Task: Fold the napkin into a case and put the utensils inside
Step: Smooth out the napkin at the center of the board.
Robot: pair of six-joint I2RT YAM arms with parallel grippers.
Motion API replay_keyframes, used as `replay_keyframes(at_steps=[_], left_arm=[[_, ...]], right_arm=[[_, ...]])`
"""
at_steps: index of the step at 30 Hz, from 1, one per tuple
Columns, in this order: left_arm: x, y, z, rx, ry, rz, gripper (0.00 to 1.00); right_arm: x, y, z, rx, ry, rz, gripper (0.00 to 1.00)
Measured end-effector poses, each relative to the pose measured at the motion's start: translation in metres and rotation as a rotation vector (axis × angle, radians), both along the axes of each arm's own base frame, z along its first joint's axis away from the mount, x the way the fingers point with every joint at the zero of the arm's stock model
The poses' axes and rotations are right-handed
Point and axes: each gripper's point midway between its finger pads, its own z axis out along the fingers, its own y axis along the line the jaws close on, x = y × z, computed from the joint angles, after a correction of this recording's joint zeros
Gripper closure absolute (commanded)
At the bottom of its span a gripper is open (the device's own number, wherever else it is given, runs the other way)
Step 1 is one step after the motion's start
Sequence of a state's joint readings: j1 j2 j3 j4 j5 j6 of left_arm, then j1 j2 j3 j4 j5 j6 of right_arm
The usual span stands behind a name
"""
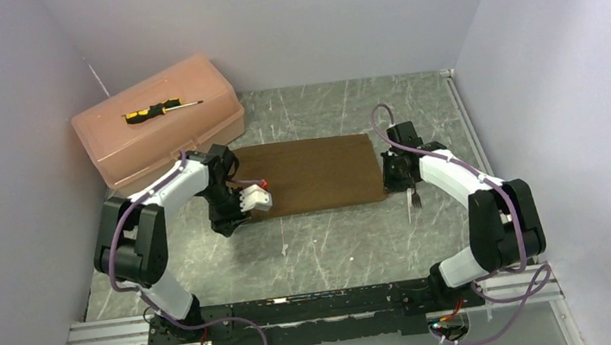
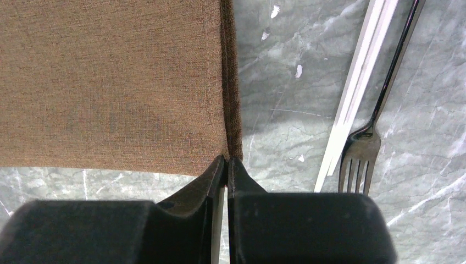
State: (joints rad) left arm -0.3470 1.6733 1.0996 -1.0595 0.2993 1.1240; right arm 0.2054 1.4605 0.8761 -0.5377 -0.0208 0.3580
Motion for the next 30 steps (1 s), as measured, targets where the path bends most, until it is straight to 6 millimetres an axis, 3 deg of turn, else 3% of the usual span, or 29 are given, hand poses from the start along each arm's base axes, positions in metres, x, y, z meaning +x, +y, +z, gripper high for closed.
replay_keyframes(at_steps=[2,3,6,10,16,21,30], left_arm=[[0.011,0.002,0.004,0.005,-0.053,0.021,0.19],[0.017,0.004,0.008,0.011,-0.076,0.038,0.18],[0.03,0.006,0.018,0.008,-0.139,0.059,0.18],[0.033,0.007,0.024,0.005,-0.173,0.052,0.22],[0.028,0.015,0.003,0.043,-0.151,0.025,0.28],[0.042,0.02,-0.014,0.073,-0.168,0.023,0.31],[0.055,0.024,-0.022,0.08,-0.195,0.029,0.41]], right_arm=[[0.0,0.0,0.0,0.0,0.0,0.0,0.87],[0.0,0.0,0.0,0.0,0.0,0.0,0.87],[0.0,0.0,0.0,0.0,0.0,-0.001,0.86],[0.0,0.0,0.0,0.001,-0.001,0.0,0.86],[0.001,0.0,0.001,0.001,-0.004,-0.001,0.86],[0.002,0.001,0.003,0.005,-0.016,-0.001,0.87],[0.004,0.002,0.008,0.015,-0.04,0.001,0.87]])
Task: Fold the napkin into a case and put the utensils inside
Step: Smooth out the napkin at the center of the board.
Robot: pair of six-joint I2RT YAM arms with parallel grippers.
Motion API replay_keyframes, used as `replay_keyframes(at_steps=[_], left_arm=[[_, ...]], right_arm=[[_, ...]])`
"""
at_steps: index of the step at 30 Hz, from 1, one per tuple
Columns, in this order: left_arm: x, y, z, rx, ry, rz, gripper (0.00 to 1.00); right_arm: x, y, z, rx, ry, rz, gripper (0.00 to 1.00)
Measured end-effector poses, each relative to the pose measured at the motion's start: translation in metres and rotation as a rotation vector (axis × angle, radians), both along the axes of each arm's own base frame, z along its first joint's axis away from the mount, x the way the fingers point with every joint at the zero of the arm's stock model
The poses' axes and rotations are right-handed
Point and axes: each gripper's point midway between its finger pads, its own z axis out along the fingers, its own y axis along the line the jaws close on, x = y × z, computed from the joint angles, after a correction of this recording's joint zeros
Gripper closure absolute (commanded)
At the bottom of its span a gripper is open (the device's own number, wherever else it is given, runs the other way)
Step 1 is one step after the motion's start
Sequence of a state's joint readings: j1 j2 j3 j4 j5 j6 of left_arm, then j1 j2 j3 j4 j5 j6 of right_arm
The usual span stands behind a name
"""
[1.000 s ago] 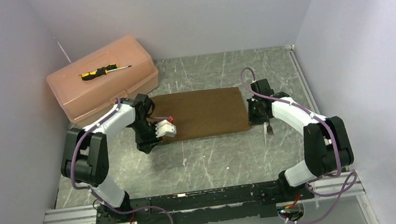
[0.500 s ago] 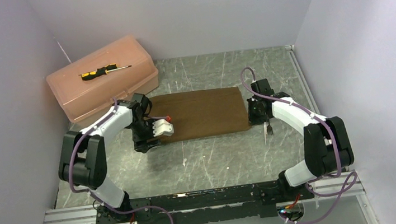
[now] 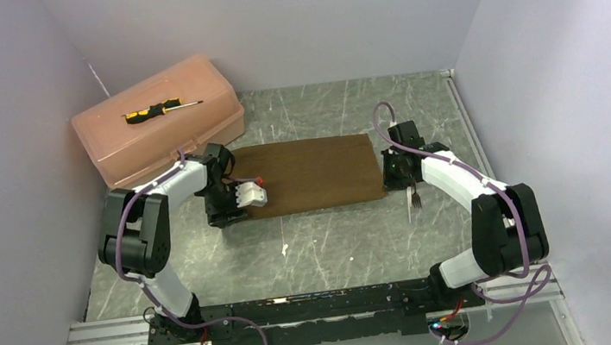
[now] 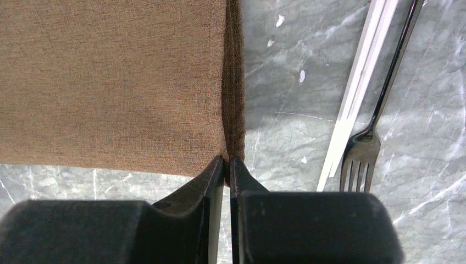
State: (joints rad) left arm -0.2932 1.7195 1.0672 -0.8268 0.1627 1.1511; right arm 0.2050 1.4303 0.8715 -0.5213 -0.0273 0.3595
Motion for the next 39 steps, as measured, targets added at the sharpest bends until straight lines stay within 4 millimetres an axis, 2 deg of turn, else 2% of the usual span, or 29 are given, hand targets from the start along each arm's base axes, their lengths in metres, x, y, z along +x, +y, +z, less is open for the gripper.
replay_keyframes(at_steps=[2,4,7,10,15,18,22,23,24,25,26,27,29,30,31,32,34,36,39], left_arm=[[0.0,0.0,-0.003,0.002,0.006,-0.006,0.46],[0.001,0.0,-0.003,0.002,0.001,-0.01,0.6],[0.006,-0.002,-0.004,0.002,-0.022,-0.018,0.96],[0.011,-0.003,-0.005,0.012,-0.046,-0.024,0.97],[0.003,-0.003,-0.004,0.014,-0.012,-0.04,0.97],[-0.019,-0.002,-0.003,0.016,0.071,-0.072,0.97],[-0.059,0.004,-0.001,0.029,0.207,-0.101,0.97],[-0.066,0.005,-0.001,0.031,0.233,-0.105,0.92],[-0.074,0.006,0.0,0.032,0.257,-0.108,0.75],[-0.08,0.006,0.001,0.033,0.277,-0.11,0.52],[-0.083,0.006,0.003,0.035,0.289,-0.107,0.37],[-0.085,0.005,0.003,0.035,0.295,-0.107,0.26],[-0.088,0.005,0.006,0.037,0.307,-0.092,0.22],[-0.086,0.004,0.009,0.037,0.306,-0.077,0.2],[-0.083,0.004,0.012,0.033,0.301,-0.072,0.14],[-0.078,0.002,0.018,0.026,0.293,-0.055,0.12],[-0.057,-0.003,0.037,-0.008,0.248,-0.018,0.15],[-0.026,-0.007,0.061,-0.06,0.18,0.047,0.21],[0.021,-0.005,0.089,-0.128,0.078,0.176,0.3]], right_arm=[[0.0,0.0,0.0,0.0,0.0,0.0,0.87],[0.0,0.0,0.0,0.0,0.0,0.0,0.87],[0.0,0.0,0.0,0.0,0.0,0.0,0.87],[0.0,0.0,-0.001,0.0,0.003,0.0,0.87],[-0.001,0.001,-0.002,0.005,0.011,0.003,0.87],[-0.004,0.004,-0.003,0.017,0.022,0.012,0.87],[-0.014,0.007,0.0,0.037,0.049,0.028,0.86],[-0.016,0.008,0.002,0.041,0.05,0.032,0.85],[-0.019,0.009,0.006,0.045,0.049,0.036,0.83],[-0.022,0.01,0.009,0.048,0.046,0.04,0.79],[-0.024,0.01,0.012,0.051,0.041,0.042,0.76],[-0.025,0.01,0.014,0.053,0.039,0.043,0.73],[-0.029,0.009,0.016,0.052,0.043,0.043,0.67],[-0.03,0.009,0.016,0.05,0.049,0.045,0.63],[-0.032,0.008,0.016,0.048,0.054,0.045,0.57],[-0.033,0.008,0.015,0.046,0.06,0.047,0.56],[-0.034,0.006,0.018,0.034,0.07,0.05,0.55],[-0.03,0.005,0.024,0.024,0.059,0.055,0.56],[-0.012,0.003,0.042,0.004,0.0,0.048,0.57]])
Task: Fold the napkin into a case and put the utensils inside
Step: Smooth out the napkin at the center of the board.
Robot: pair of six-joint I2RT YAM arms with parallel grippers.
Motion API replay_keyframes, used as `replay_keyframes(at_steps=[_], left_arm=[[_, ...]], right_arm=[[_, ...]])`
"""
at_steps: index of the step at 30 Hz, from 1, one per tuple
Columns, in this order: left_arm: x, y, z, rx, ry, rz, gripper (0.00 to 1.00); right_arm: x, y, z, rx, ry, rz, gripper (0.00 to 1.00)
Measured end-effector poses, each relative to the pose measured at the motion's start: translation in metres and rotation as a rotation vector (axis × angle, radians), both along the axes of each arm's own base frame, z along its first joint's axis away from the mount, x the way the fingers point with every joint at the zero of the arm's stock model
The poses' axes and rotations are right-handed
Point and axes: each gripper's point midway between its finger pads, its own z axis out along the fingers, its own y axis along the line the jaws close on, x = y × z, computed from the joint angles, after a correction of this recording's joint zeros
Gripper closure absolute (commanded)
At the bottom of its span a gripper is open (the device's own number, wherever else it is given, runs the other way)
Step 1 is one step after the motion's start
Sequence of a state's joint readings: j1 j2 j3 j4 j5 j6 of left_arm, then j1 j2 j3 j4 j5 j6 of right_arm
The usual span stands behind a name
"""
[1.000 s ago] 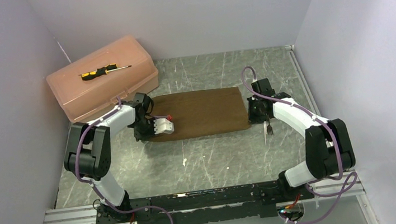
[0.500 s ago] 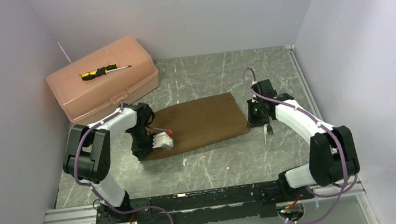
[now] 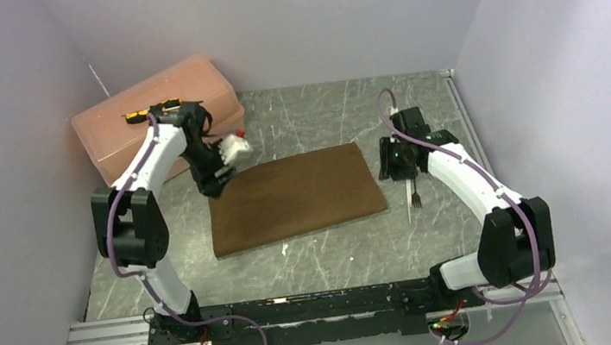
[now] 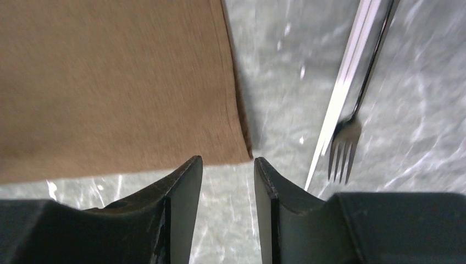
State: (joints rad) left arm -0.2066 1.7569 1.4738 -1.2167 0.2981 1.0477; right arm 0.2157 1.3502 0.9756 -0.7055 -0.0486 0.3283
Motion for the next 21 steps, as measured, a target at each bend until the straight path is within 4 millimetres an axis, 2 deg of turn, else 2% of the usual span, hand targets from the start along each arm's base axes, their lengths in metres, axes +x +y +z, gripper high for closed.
replay_keyframes(at_steps=[2,4,8,10,17,21], left_arm=[[0.026,0.004,0.007,-0.026,-0.034,0.089,0.33],[0.045,0.011,0.002,-0.038,-0.045,0.174,0.36],[0.066,0.019,-0.032,-0.015,-0.036,0.288,0.43],[0.074,0.021,-0.049,0.005,-0.052,0.322,0.46],[0.088,0.037,-0.089,0.12,-0.181,0.34,0.54],[0.105,0.041,-0.086,0.165,-0.31,0.318,0.56]], right_arm=[[0.019,0.0,0.013,-0.009,-0.051,-0.011,0.58],[0.042,0.003,0.025,-0.008,-0.104,-0.019,0.58],[0.088,0.011,0.032,-0.001,-0.183,-0.027,0.59],[0.104,0.014,0.028,0.004,-0.206,-0.028,0.6],[0.136,0.025,0.001,0.006,-0.209,-0.019,0.62],[0.152,0.032,-0.018,0.005,-0.196,-0.012,0.62]])
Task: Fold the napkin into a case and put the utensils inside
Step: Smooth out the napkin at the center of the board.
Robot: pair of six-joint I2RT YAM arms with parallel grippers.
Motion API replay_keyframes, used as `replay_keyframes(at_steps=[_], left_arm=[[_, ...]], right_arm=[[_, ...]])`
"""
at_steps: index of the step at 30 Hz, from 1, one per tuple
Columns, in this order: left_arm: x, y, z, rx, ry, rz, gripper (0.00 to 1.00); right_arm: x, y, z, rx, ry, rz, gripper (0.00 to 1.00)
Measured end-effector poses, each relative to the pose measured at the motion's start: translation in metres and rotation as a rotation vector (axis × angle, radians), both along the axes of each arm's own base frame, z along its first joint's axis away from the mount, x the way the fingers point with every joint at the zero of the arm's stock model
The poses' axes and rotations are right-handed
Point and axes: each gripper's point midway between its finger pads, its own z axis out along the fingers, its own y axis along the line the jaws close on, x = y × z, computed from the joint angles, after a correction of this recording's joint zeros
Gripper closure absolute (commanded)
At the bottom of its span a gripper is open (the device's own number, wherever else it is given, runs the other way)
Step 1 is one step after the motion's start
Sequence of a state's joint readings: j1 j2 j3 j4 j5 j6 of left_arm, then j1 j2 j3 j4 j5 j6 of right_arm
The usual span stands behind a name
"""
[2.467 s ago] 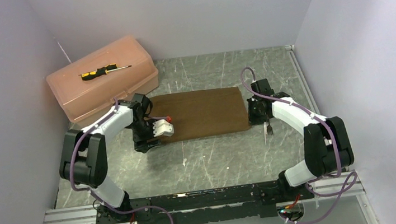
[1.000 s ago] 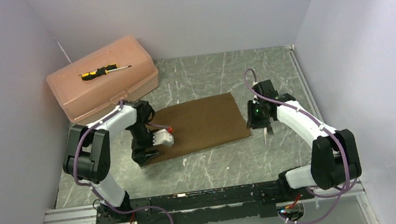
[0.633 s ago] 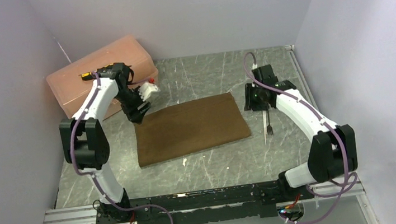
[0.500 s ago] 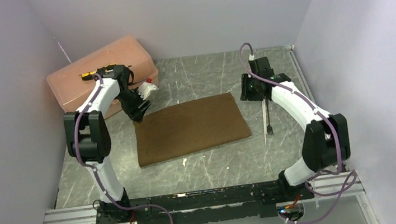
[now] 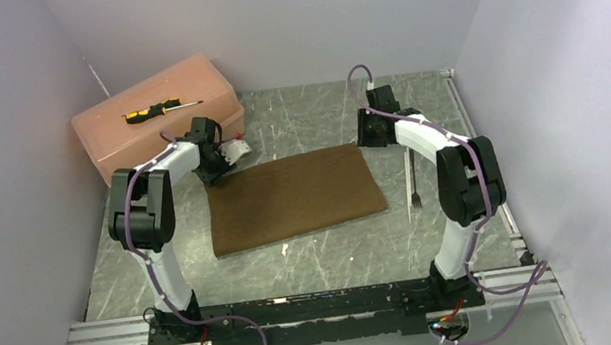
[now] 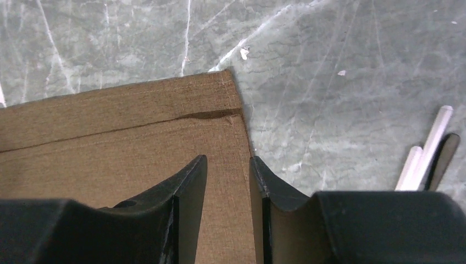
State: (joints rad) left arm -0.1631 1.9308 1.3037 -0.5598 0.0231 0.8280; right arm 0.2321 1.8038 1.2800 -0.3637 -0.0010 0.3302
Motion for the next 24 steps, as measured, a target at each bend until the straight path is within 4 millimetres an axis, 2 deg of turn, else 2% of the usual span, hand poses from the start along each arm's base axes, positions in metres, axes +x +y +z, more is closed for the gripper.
replay_keyframes(at_steps=[7,11,16,19,24], left_arm=[[0.023,0.001,0.004,0.127,-0.159,-0.048,0.59],[0.025,-0.003,0.006,0.138,-0.17,-0.058,0.5],[0.017,-0.007,0.013,0.115,-0.113,-0.046,0.39],[0.007,-0.009,0.026,0.086,-0.075,-0.035,0.37],[-0.002,-0.02,0.06,-0.02,-0.036,-0.031,0.38]], right_arm=[[0.006,0.007,-0.018,-0.003,0.016,0.011,0.62],[0.009,0.009,-0.021,-0.001,0.011,0.013,0.62],[0.012,0.009,-0.021,-0.004,0.005,0.015,0.59],[0.017,0.009,-0.016,-0.01,-0.011,0.022,0.58],[0.028,0.012,-0.012,-0.016,-0.035,0.036,0.58]])
